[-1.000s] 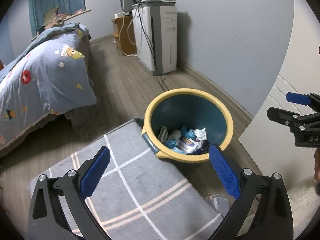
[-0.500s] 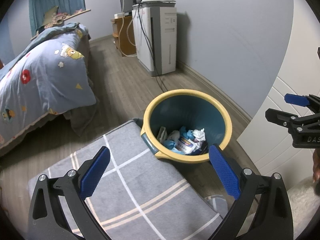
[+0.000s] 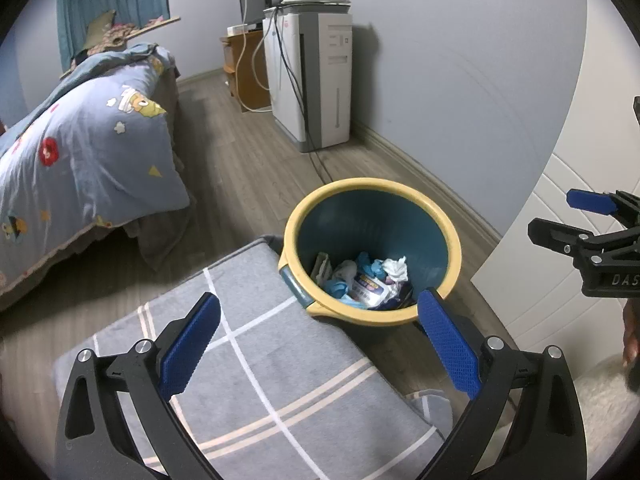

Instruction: Collect trash

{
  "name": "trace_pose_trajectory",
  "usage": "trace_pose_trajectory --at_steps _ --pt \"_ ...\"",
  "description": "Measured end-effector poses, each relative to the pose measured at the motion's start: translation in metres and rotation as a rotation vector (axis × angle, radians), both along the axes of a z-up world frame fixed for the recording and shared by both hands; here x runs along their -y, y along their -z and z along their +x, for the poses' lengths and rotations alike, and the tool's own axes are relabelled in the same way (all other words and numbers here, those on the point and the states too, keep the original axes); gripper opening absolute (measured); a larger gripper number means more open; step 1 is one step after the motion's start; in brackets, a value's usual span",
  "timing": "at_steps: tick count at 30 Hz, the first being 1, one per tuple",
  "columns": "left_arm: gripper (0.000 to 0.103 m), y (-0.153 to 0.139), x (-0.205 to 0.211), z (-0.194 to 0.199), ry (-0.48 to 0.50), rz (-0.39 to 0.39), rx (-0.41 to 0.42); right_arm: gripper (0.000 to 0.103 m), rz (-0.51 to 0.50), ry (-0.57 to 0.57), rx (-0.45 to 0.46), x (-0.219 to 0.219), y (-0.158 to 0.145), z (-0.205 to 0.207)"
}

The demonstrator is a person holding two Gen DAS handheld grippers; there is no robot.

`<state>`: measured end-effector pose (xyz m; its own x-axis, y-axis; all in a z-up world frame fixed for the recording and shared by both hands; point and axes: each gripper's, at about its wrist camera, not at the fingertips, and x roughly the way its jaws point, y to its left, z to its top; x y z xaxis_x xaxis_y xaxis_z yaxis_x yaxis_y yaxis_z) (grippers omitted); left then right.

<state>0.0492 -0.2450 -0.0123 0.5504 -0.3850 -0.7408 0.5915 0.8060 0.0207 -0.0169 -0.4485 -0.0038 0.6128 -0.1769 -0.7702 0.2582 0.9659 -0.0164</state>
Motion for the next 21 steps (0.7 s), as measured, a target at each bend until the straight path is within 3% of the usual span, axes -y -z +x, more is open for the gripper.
trace_pose_trajectory --at_steps 21 --pt "0.098 -0.001 0.0033 -0.0012 0.027 -0.014 -0.007 0.097 0.002 0.003 -0.004 0.0014 0.0012 -0.0015"
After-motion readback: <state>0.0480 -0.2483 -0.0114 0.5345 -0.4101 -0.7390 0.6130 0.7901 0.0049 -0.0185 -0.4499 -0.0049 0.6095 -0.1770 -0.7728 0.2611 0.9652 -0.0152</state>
